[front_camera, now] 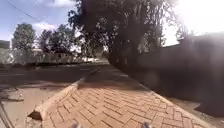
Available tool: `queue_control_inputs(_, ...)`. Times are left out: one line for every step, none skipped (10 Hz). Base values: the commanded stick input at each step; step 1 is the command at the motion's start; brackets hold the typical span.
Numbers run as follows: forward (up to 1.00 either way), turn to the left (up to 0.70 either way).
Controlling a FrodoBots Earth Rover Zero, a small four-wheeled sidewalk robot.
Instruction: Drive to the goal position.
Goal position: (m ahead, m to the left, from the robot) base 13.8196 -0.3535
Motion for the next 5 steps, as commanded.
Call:
queue_control_inputs(0.7,0.0)
queue_control_inputs(0.7,0.0)
queue_control_inputs(0.7,0.0)
queue_control_inputs(0.7,0.0)
queue_control_inputs(0.7,0.0)
